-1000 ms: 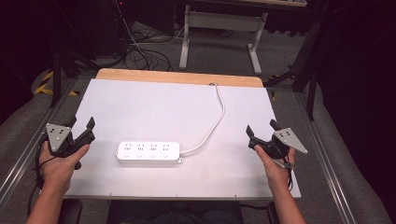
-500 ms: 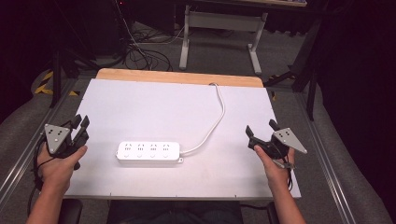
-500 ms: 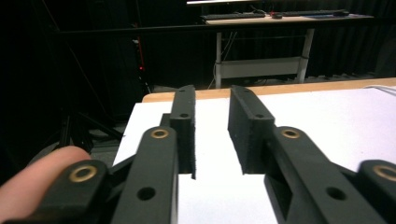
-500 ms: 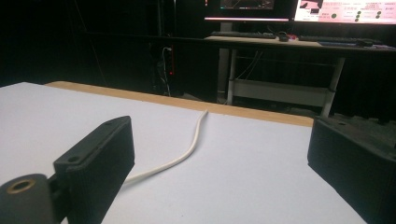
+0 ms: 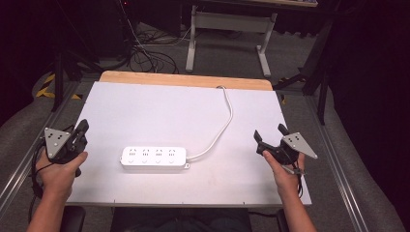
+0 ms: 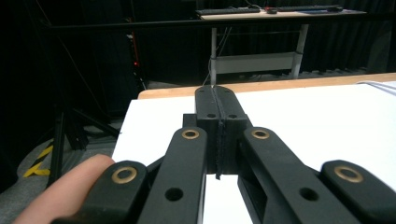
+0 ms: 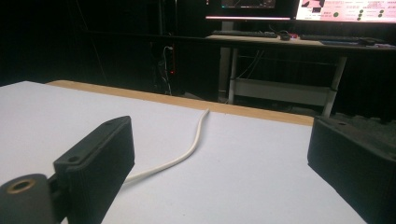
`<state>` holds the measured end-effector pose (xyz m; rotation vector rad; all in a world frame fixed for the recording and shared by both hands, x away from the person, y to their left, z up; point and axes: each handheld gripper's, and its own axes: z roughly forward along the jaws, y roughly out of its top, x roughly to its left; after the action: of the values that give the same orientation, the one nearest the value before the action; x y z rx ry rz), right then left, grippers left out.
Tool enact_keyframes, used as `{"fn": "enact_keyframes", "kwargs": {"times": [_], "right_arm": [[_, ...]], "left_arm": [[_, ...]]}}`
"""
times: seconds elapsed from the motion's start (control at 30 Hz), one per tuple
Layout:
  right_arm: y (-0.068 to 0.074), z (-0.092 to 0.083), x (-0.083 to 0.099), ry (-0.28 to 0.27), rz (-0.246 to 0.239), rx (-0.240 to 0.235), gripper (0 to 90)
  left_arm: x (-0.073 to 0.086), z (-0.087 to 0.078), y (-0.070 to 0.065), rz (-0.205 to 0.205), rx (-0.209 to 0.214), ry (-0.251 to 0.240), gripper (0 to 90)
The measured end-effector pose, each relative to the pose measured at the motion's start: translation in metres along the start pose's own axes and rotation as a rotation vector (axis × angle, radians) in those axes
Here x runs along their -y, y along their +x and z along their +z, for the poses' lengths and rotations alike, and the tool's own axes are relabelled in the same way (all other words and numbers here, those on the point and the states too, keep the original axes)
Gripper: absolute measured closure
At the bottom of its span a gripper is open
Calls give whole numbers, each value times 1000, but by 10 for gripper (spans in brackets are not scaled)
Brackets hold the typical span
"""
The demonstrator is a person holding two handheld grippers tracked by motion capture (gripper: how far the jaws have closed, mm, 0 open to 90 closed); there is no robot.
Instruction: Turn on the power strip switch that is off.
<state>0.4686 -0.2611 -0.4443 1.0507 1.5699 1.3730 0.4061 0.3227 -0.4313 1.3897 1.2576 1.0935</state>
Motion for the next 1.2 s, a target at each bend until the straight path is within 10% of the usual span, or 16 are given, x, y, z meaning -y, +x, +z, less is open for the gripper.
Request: {"fn": "enact_keyframes", "kwargs": {"times": [0.43,1.2], "right_arm": [[0,0,0,0,1,-2,81],[0,-1,0,-1,0,-5,85]], "left_arm": [[-4,-1,-2,-14,53,60,900],[-13,4,-31,72,286,223,900]]}}
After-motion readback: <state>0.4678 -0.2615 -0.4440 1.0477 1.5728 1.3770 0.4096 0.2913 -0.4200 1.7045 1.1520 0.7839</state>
